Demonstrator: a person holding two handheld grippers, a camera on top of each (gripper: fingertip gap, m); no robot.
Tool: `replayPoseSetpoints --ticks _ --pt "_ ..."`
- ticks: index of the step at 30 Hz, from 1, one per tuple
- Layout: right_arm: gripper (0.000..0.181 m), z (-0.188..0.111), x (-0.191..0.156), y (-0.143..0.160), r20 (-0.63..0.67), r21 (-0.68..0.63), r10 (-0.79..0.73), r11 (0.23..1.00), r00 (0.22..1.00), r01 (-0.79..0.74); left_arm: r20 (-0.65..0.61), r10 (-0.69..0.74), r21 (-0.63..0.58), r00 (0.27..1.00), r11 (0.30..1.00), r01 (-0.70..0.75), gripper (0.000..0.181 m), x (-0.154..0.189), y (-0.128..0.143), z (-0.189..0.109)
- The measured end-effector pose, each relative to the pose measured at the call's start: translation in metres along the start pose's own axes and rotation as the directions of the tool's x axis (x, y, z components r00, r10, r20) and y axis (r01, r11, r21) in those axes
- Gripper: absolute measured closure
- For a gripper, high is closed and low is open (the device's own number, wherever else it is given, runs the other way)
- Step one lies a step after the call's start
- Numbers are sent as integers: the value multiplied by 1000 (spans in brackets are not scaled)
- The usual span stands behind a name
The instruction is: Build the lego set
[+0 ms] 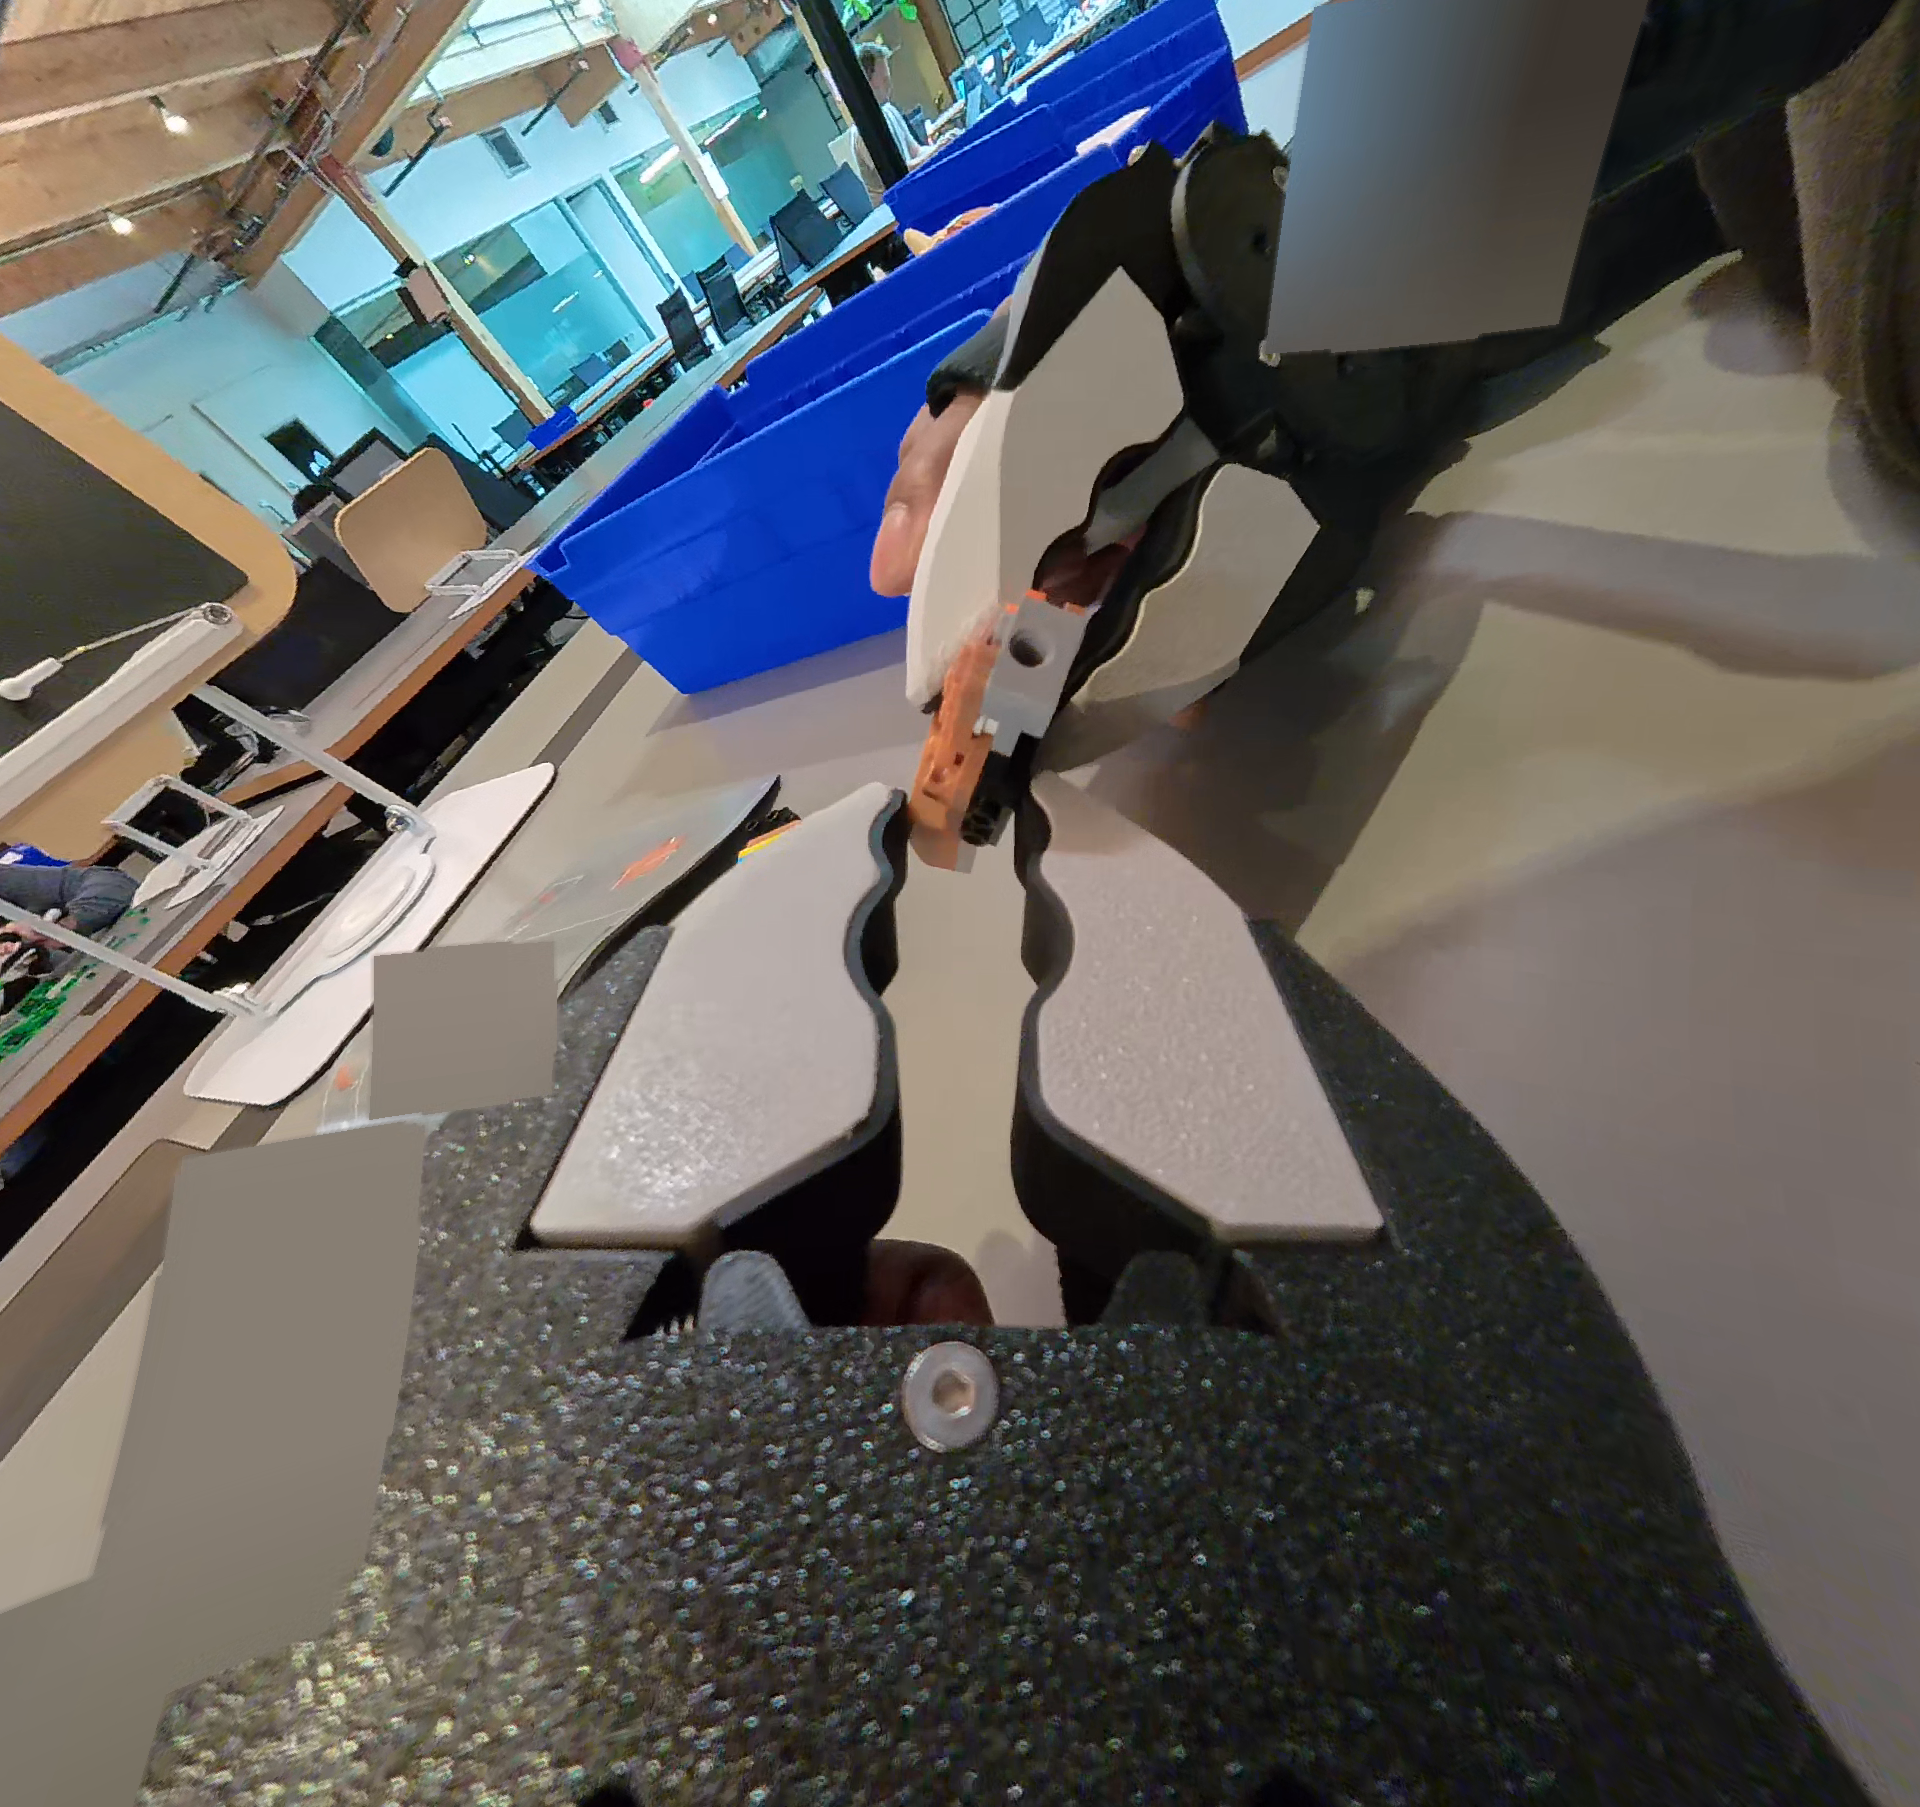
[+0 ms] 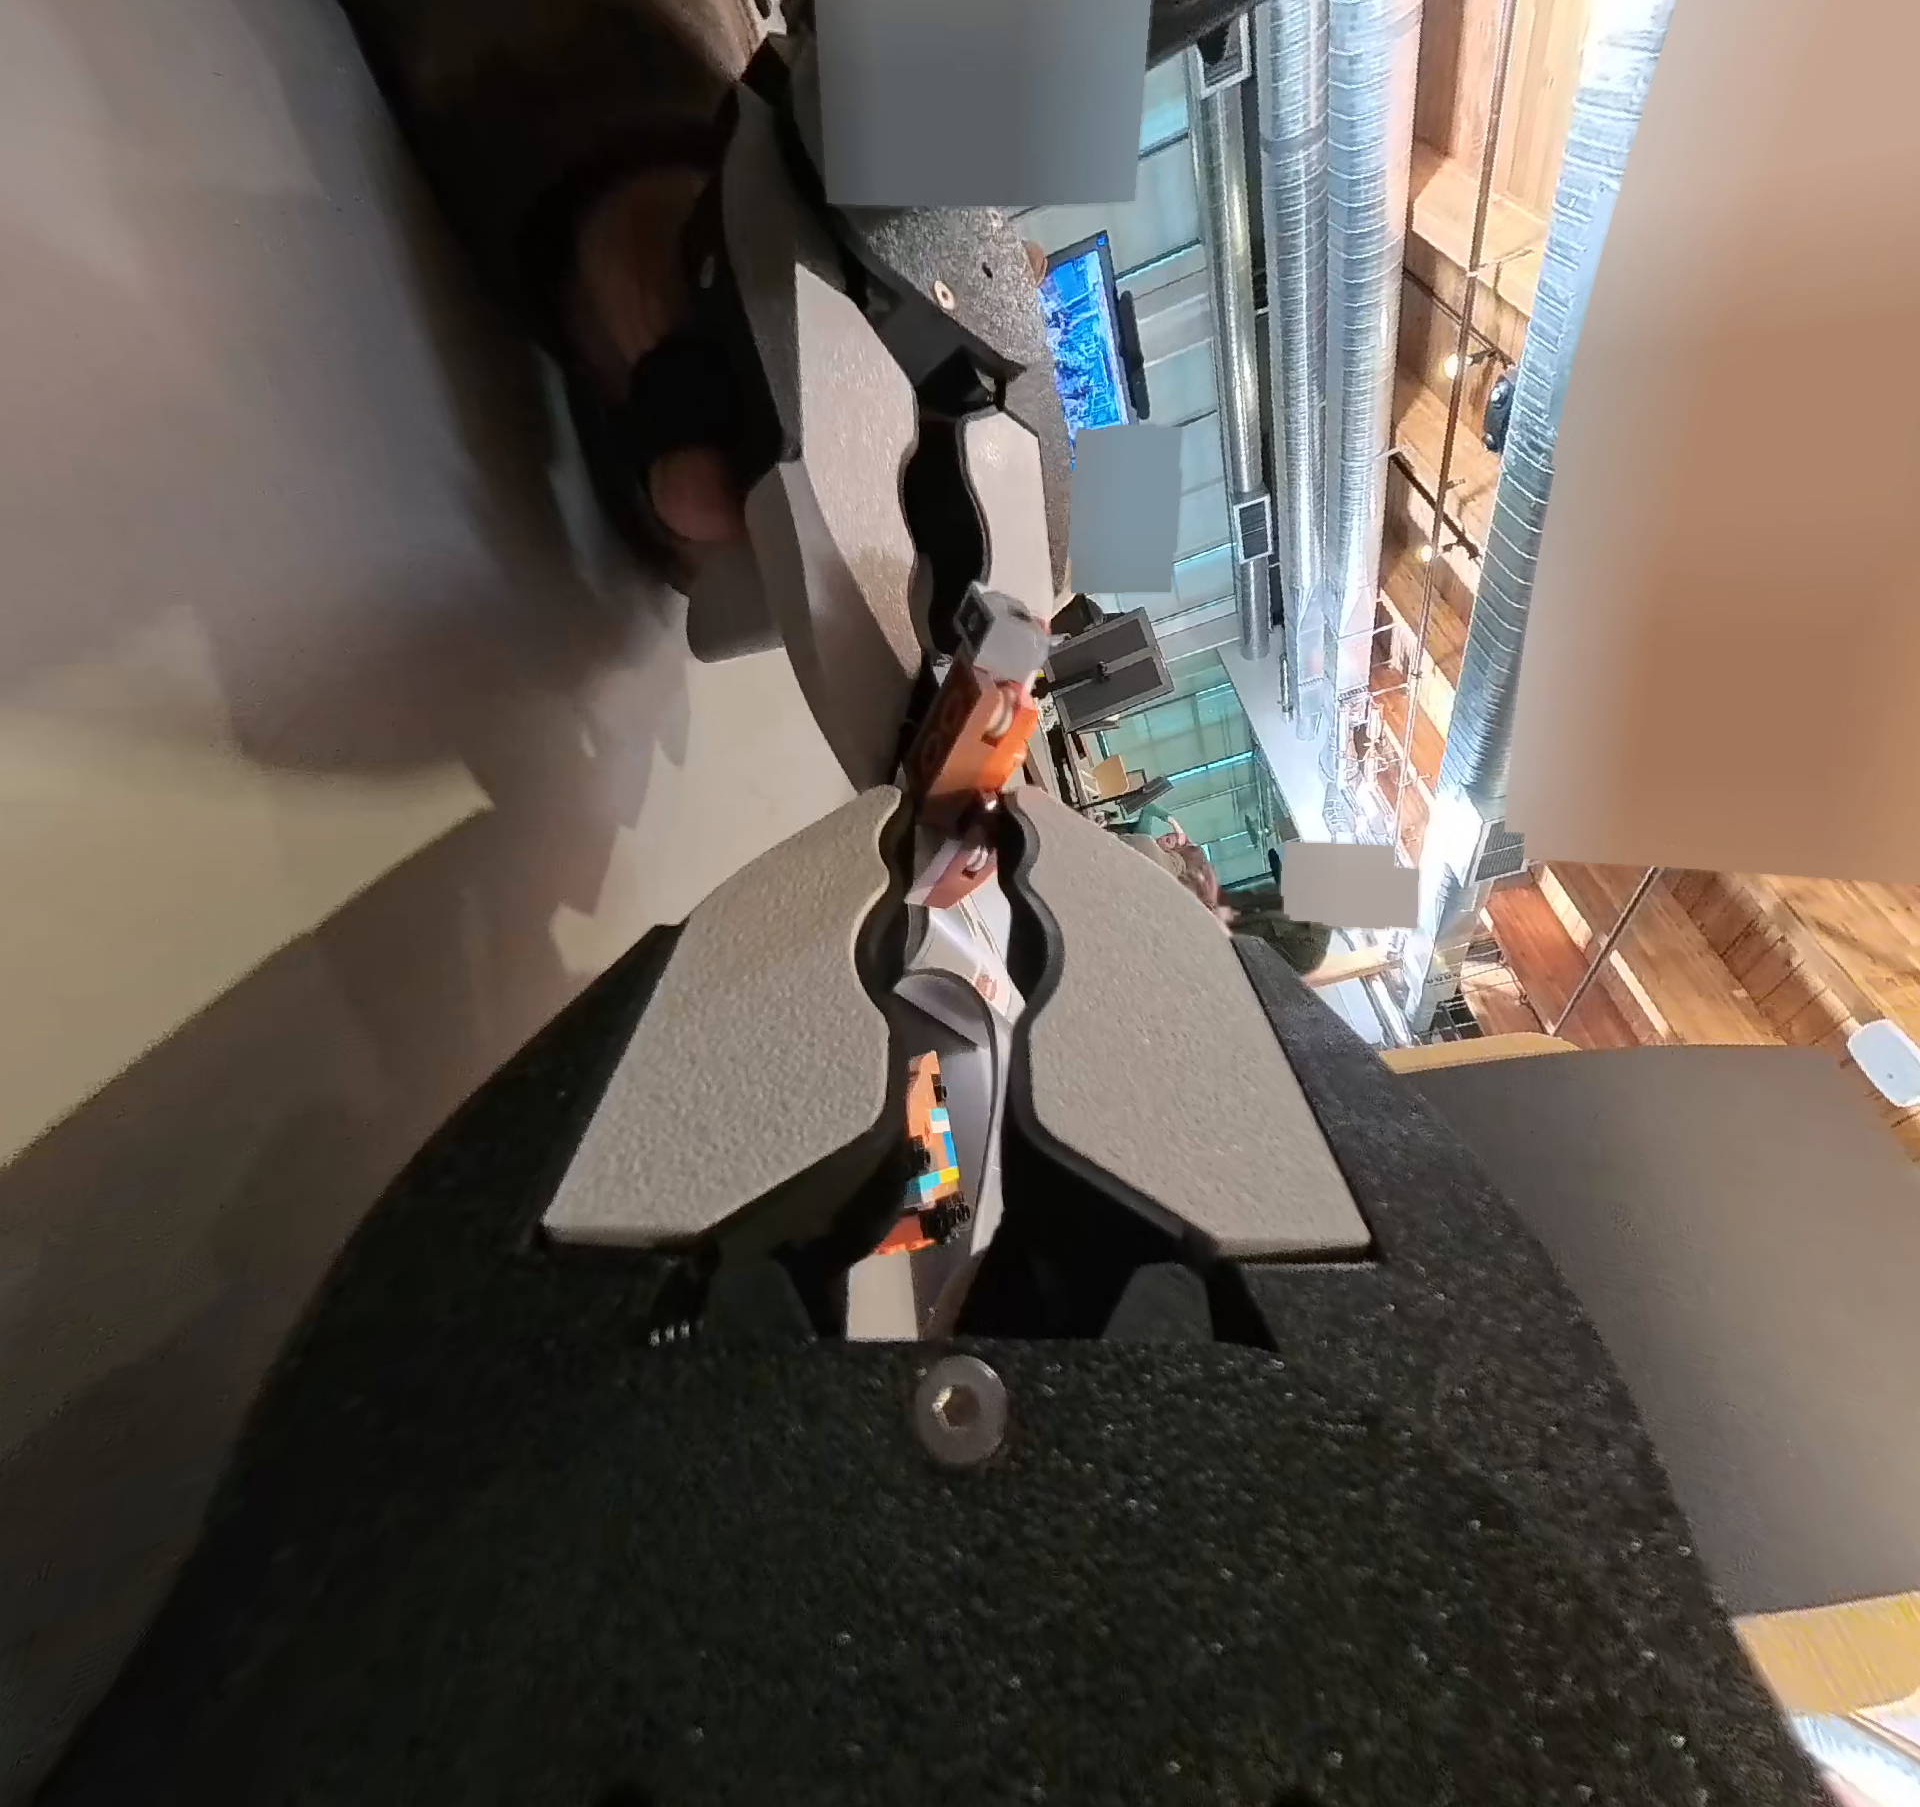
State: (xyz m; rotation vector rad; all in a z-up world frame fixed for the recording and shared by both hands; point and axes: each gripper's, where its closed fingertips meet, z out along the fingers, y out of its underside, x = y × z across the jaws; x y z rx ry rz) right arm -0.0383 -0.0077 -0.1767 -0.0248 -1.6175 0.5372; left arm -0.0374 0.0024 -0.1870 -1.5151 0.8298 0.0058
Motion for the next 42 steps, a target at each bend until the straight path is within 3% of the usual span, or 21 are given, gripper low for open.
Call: replayPoseSetpoints --ticks 22,42 --pt "169 4 -8 7 29 -70 -94 993 995 96 54 125 -101 991 988 -119 153 1 13 7" --pt "168 4 -7 11 3 -97 -141 985 990 141 39 58 -114 998 992 -53 158 -2 16 7"
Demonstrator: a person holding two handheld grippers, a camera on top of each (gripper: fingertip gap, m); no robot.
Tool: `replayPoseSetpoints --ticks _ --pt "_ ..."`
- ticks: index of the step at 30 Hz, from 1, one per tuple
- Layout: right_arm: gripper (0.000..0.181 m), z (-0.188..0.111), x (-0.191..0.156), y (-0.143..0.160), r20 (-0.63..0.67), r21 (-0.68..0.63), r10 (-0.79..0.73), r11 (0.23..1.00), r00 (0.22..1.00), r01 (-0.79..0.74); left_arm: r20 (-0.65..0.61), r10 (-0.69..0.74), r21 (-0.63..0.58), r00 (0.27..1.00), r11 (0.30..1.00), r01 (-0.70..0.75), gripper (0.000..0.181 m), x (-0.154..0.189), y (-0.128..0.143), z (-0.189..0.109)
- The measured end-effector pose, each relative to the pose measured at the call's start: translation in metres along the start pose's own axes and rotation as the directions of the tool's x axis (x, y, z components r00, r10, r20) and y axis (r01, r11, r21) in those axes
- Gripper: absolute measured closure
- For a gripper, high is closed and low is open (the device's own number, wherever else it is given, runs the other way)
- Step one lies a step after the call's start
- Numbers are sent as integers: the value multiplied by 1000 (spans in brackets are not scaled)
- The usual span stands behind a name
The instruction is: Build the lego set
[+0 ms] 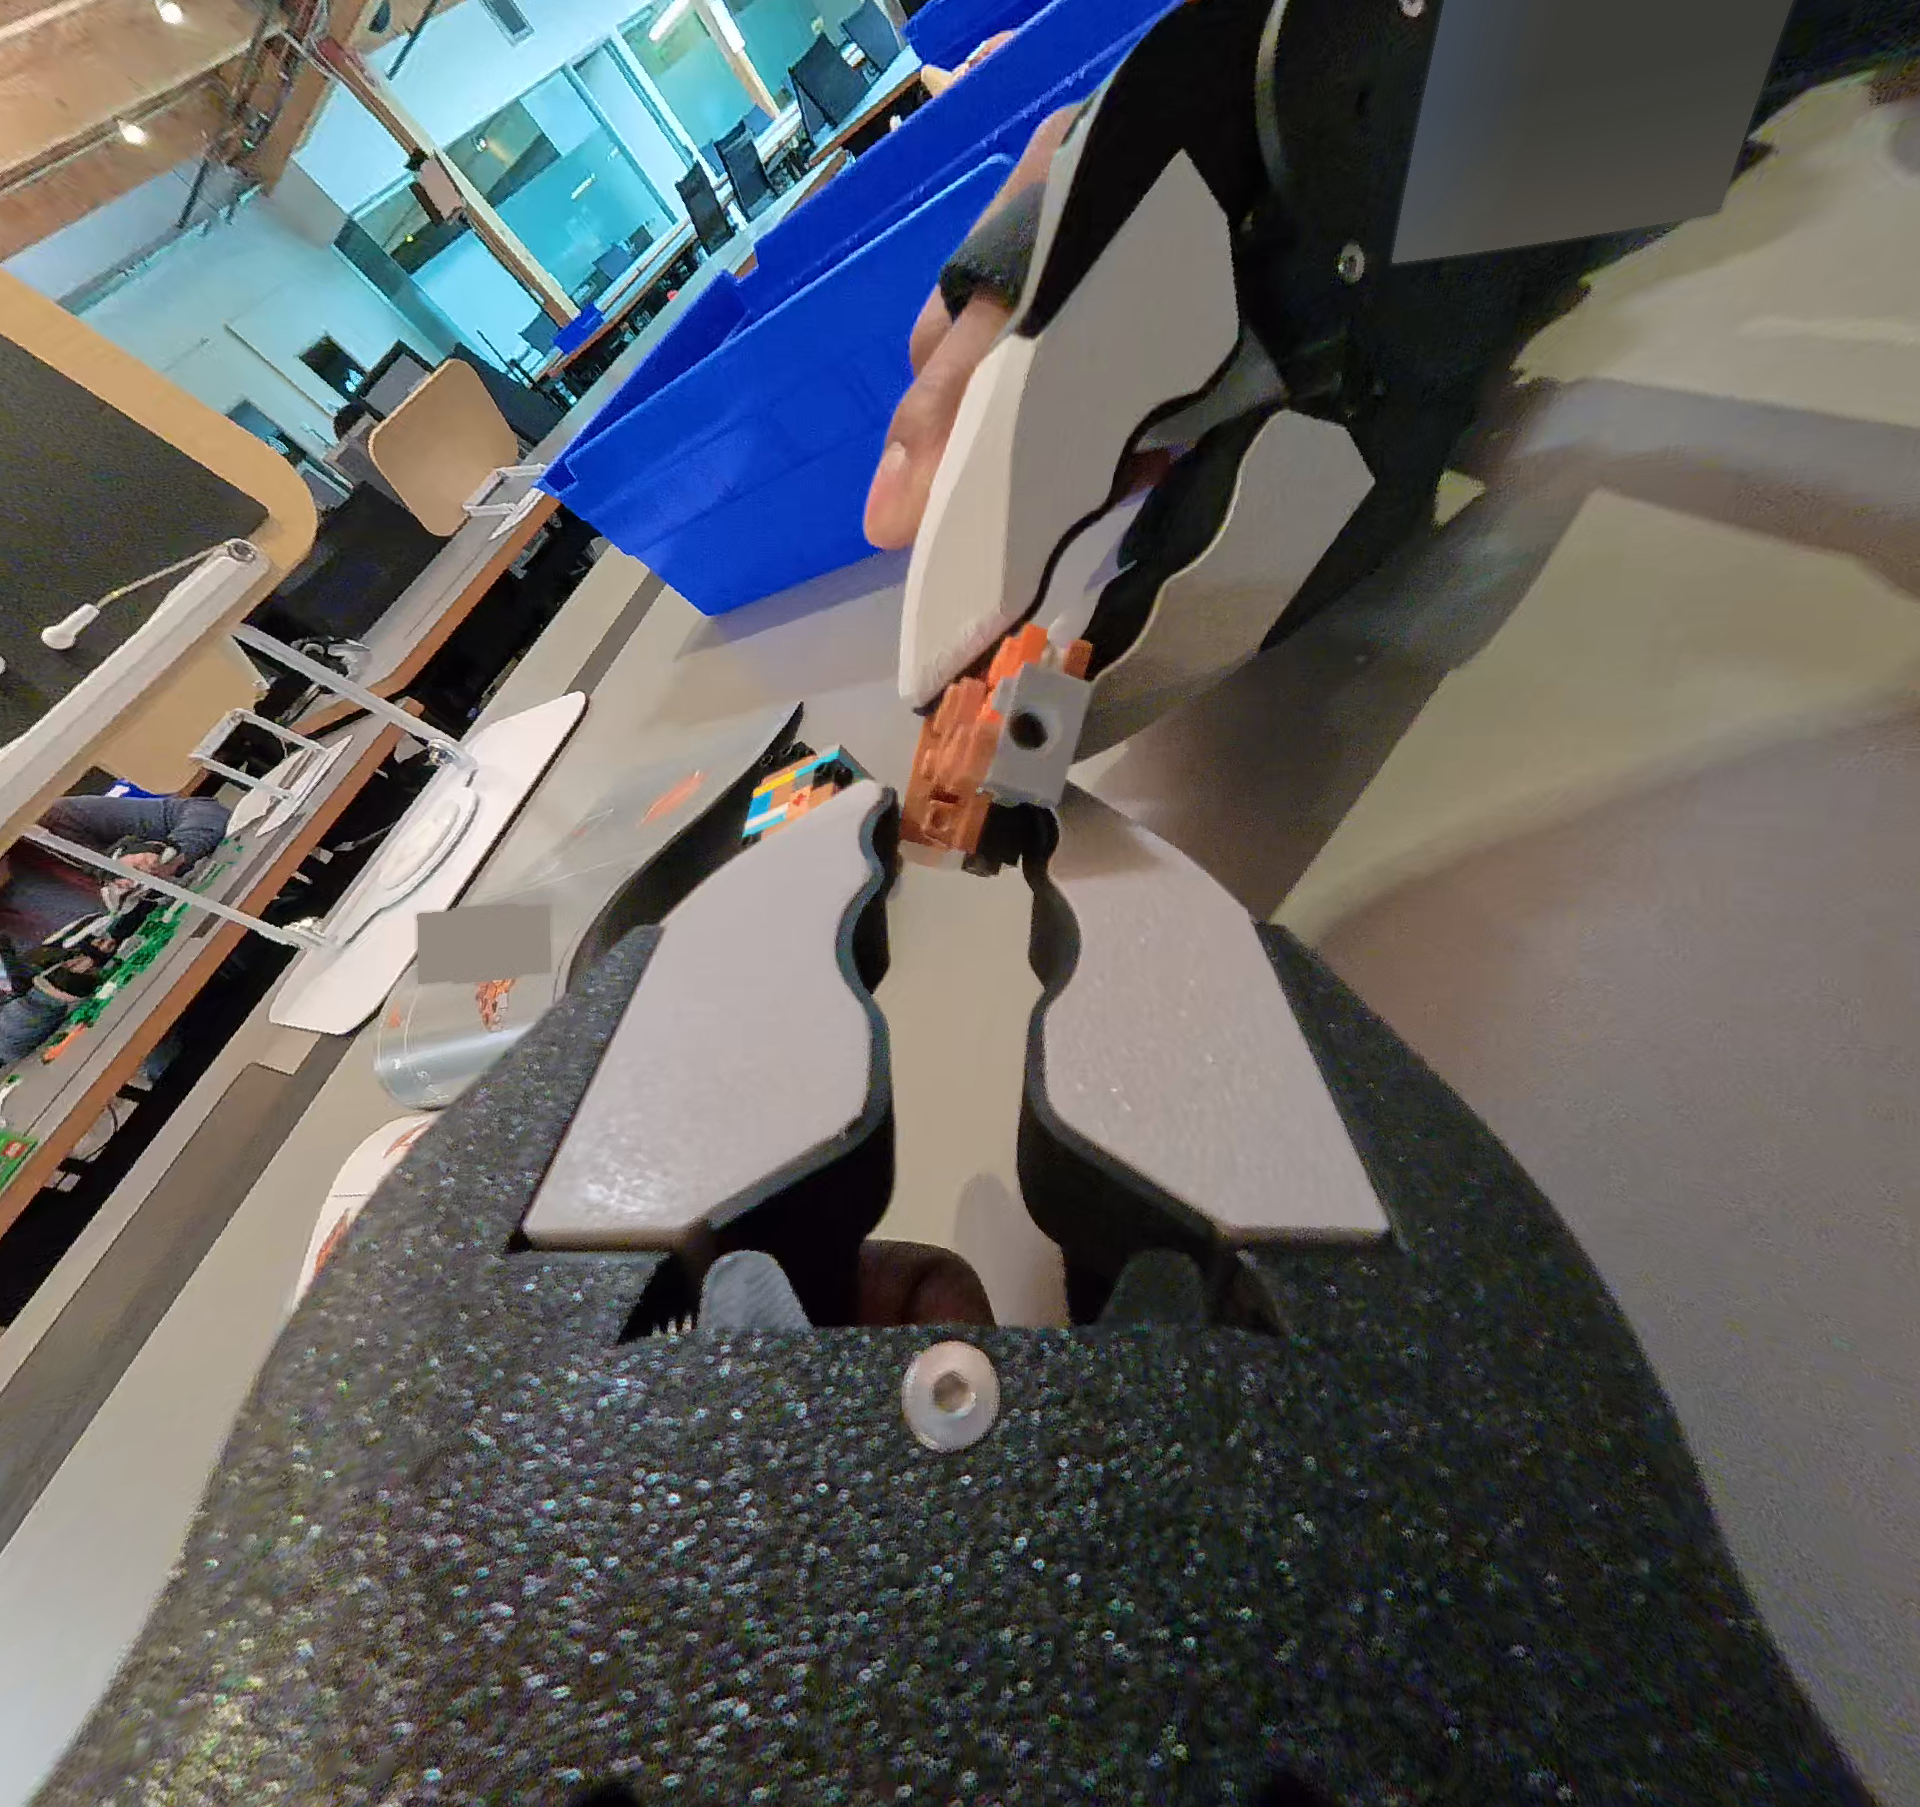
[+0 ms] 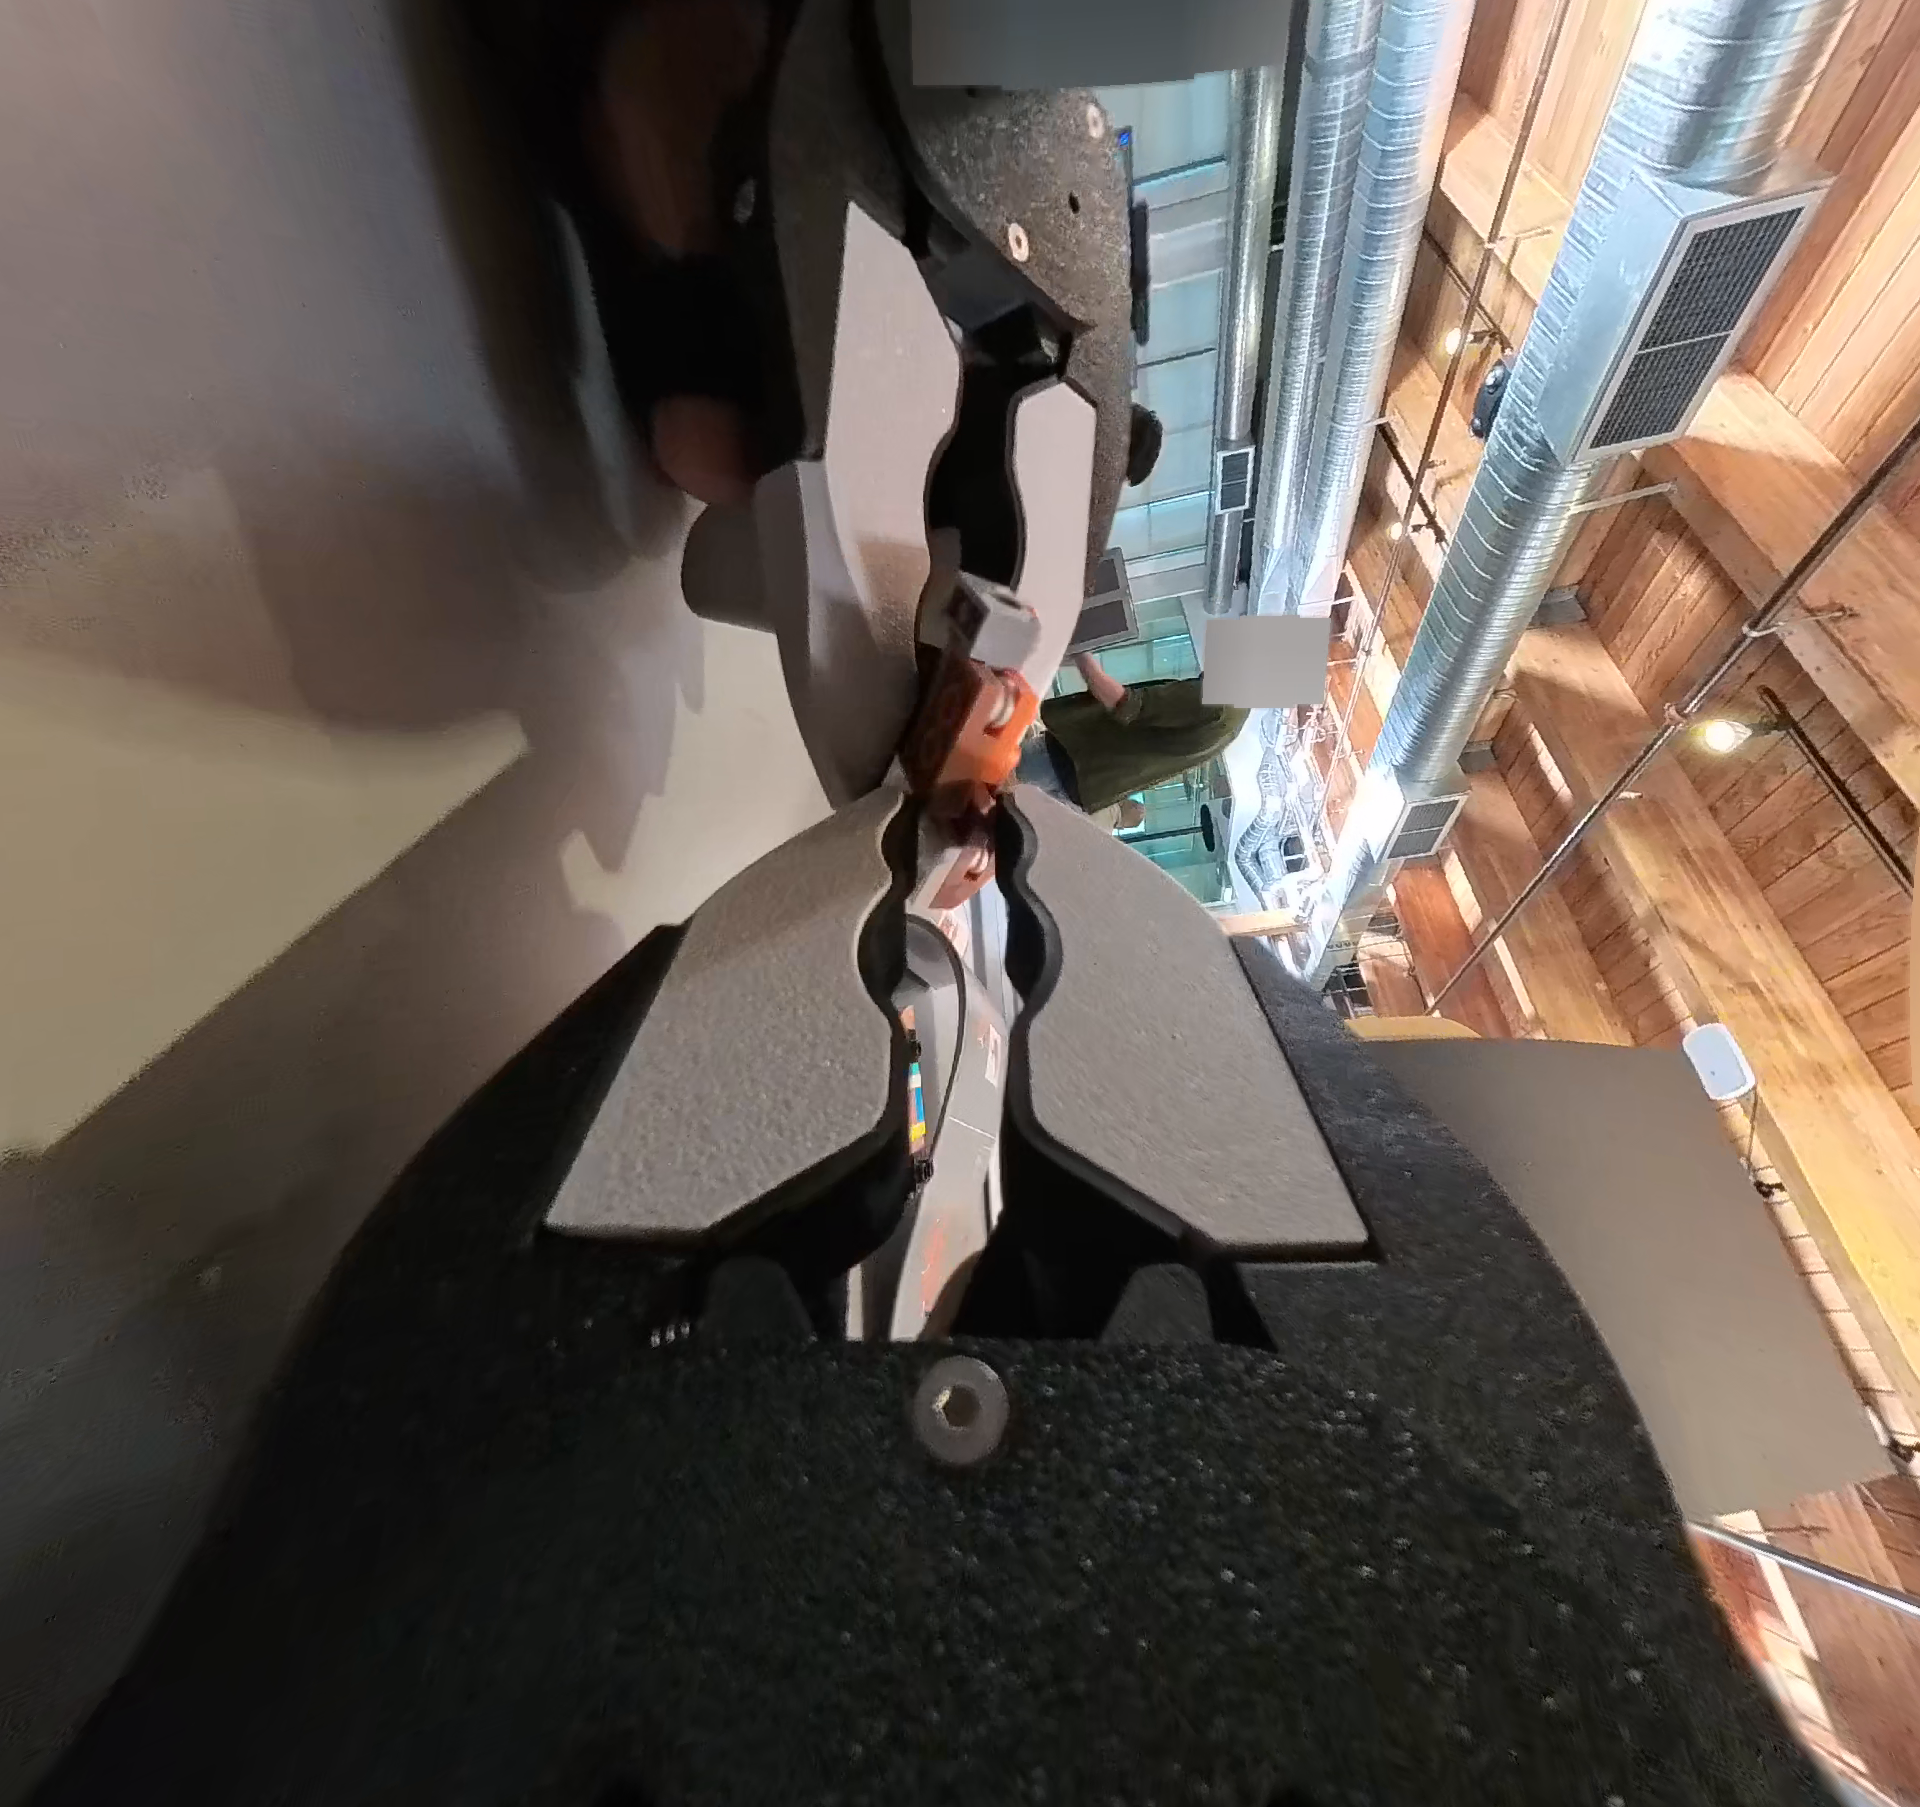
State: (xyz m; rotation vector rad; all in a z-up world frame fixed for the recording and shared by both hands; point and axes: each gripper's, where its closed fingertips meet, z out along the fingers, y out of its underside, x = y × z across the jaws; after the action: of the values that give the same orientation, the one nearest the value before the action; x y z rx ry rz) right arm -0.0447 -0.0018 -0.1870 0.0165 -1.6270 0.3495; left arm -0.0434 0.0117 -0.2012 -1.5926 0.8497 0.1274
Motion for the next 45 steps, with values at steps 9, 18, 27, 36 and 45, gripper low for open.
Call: replayPoseSetpoints --ticks 9,18,27,36,45 --pt "163 2 2 3 -26 -16 -5 1000 1000 4 22 72 -29 997 997 -71 162 -1 2 0" --pt "161 4 1 9 -15 -30 40 999 999 -40 63 134 -59 989 990 -130 162 -5 5 2" --pt "156 2 3 21 39 -63 255 966 966 -252 134 143 -83 981 988 -132 164 -19 10 -1" --pt "150 4 -10 23 176 -168 568 822 804 -544 123 370 -234 921 912 -336 163 -25 35 -6" --pt "151 6 -32 28 295 -296 697 717 654 -631 -165 546 -246 821 784 -570 162 -4 56 -10"
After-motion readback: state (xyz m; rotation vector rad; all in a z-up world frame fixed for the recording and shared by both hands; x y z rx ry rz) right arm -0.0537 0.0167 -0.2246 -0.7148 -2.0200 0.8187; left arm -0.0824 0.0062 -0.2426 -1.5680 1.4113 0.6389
